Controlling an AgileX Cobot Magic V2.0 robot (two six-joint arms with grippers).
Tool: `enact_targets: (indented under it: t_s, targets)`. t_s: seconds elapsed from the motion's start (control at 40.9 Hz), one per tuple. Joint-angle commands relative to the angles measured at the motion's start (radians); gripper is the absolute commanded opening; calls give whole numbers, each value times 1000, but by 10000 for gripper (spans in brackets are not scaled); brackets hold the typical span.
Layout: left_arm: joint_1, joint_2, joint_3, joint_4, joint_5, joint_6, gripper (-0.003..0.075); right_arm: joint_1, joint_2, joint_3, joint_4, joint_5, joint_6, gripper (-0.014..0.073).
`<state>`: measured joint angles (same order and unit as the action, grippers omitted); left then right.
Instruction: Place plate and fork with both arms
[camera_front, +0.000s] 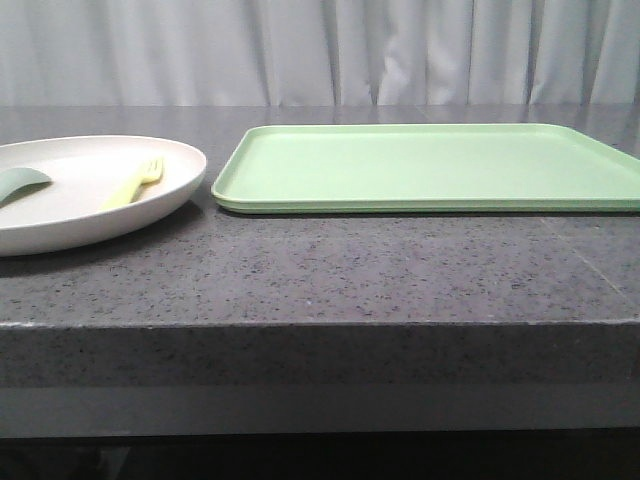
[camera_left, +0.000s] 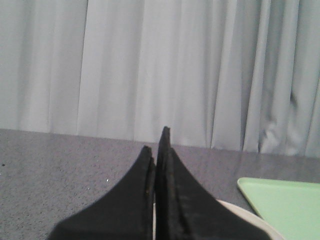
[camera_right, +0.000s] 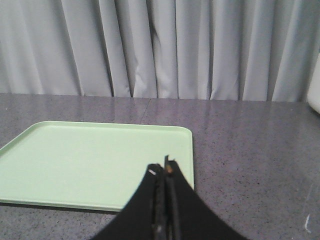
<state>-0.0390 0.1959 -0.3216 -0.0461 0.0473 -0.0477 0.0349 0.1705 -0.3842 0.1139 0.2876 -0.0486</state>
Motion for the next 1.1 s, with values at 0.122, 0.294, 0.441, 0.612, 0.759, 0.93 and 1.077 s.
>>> enact_targets:
  t_s: [0.122, 0.294, 0.441, 0.612, 0.759, 0.93, 1.077]
  targets:
    - [2, 266, -204, 151, 44, -1, -18, 2, 260, -184, 5, -51, -9, -67]
    - [2, 340, -230, 147, 16, -1, -18, 2, 370, -201, 5, -67, -9, -67]
    - [2, 356, -230, 147, 8, -1, 22, 2, 399, -201, 5, -67, -9, -48]
    - [2, 357, -230, 147, 8, -1, 360, 2, 399, -201, 5, -71, -9, 195]
    - [2, 363, -230, 121, 8, -1, 659, 2, 399, -201, 5, -67, -9, 499]
    - [2, 386, -228, 112, -12, -1, 652, 2, 399, -201, 5, -69, -9, 646]
    - [2, 479, -280, 98, 50, -1, 631, 2, 399, -201, 5, -70, -9, 645]
